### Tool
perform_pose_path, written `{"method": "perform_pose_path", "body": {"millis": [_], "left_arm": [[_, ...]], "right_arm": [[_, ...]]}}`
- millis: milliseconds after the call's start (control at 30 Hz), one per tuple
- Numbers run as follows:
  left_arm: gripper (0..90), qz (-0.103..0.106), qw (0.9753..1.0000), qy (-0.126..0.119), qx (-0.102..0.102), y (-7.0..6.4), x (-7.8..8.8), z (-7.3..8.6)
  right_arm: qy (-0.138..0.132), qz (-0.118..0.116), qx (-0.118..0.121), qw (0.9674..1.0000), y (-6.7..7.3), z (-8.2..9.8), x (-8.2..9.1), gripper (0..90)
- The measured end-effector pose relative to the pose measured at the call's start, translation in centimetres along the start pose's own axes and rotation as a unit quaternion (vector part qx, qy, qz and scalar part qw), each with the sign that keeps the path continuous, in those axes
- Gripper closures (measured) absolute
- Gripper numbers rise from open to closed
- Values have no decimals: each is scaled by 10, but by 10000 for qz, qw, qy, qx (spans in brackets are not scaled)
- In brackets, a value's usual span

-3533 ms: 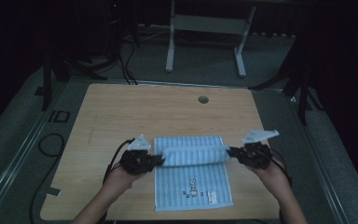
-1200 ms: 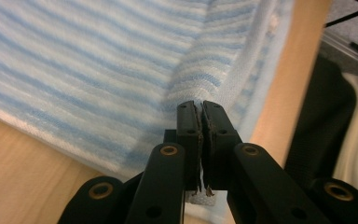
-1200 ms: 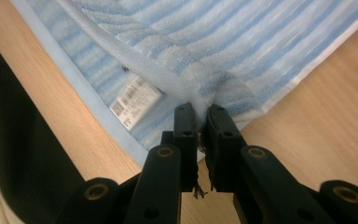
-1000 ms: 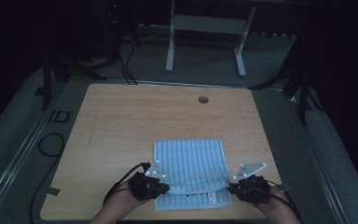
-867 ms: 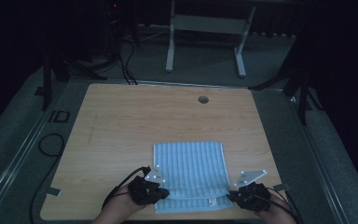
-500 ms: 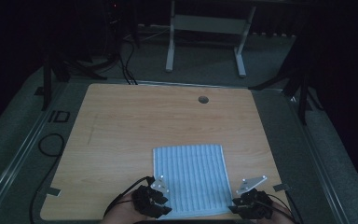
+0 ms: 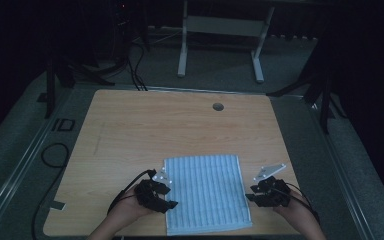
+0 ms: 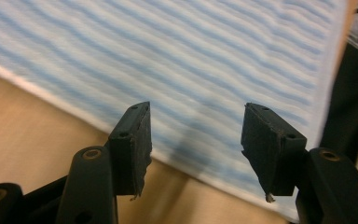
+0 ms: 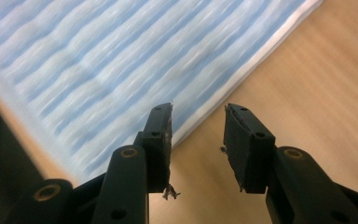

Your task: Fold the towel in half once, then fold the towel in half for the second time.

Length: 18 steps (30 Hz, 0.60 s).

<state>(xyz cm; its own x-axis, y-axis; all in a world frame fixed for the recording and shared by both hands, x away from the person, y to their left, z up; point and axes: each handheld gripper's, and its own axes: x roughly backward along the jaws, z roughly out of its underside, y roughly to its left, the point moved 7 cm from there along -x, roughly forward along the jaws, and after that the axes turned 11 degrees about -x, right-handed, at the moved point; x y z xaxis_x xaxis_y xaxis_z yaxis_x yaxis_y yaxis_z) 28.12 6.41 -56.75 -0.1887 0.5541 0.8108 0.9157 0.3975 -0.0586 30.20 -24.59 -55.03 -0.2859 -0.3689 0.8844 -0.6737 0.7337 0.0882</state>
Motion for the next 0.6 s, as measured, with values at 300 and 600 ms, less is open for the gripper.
{"method": "perform_pose_path", "body": {"millis": [300,600], "left_arm": [[430,-211,9994,-53,256,40,-3,0],[429,-516,9971,-269,490,80,3,-11]], "right_arm": [[-162,136,-132,9997,-24,-35,-5,591],[-331,234,-87,9991,-38,-69,-5,567]]}}
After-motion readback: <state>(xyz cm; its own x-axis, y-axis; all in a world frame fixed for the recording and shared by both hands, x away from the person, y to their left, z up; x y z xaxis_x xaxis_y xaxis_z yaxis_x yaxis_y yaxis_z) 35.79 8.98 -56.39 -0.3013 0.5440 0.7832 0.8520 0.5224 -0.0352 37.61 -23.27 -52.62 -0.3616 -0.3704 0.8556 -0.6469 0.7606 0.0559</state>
